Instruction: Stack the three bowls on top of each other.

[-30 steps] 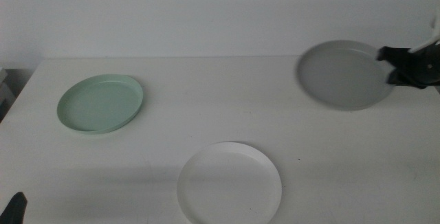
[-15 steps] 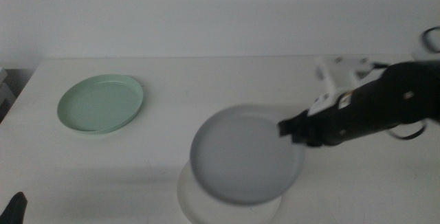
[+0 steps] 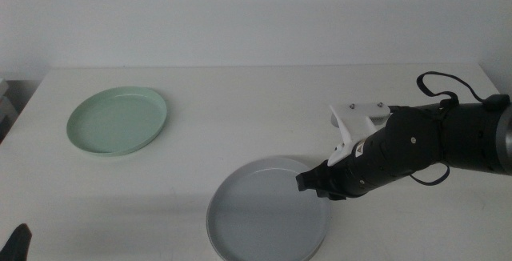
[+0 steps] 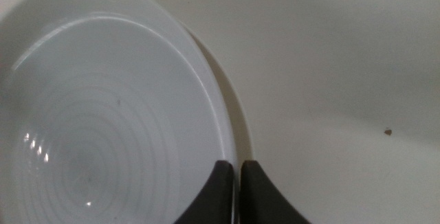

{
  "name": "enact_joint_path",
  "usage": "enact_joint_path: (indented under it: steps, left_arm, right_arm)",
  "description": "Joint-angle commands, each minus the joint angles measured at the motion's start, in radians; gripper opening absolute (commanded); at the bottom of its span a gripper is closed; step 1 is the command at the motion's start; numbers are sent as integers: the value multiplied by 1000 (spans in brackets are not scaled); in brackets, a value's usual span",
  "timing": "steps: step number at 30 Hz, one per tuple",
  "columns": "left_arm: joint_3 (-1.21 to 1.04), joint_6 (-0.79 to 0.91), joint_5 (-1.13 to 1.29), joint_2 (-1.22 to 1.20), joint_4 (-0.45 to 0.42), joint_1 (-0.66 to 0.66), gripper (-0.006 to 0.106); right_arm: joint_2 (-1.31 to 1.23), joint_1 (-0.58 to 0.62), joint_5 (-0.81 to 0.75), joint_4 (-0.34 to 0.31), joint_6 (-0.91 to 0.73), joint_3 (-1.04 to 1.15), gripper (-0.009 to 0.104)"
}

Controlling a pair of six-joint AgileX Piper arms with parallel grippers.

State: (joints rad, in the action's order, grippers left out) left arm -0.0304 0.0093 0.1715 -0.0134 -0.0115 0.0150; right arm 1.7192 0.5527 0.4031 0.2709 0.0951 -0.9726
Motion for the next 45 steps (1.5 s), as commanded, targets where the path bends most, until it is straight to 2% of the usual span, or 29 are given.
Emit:
enact_joint_path:
  steps: [1, 5, 9, 12, 22, 30, 36, 45]
  left_arm:
    - [5, -9, -74, -13, 6, -5, 80]
    - [5, -9, -74, -13, 6, -5, 80]
    - [5, -9, -74, -13, 6, -5, 80]
    - [5, -9, -74, -13, 6, -5, 80]
    - [5, -9, -74, -13, 6, -5, 80]
    - [5, -9, -74, -13, 6, -5, 80]
    - [5, -9, -74, -13, 6, -5, 80]
    - [5, -9, -74, -13, 6, -5, 80]
  right_arm:
    - [-44, 3, -36, 4, -9, -22, 7]
    - [-44, 3, -23, 4, -9, -29, 26]
    - [-81, 3, 58, 4, -20, -63, 47]
    - [-163, 3, 123, 4, -105, -78, 55]
    - [-575, 1, 317, 17, -372, -60, 55]
    - [-916, 1, 312, 120, -576, 125, 55]
    - [-1109, 1, 311, 151, -604, 219, 53]
    - [-1140, 1, 314, 161, -600, 223, 44]
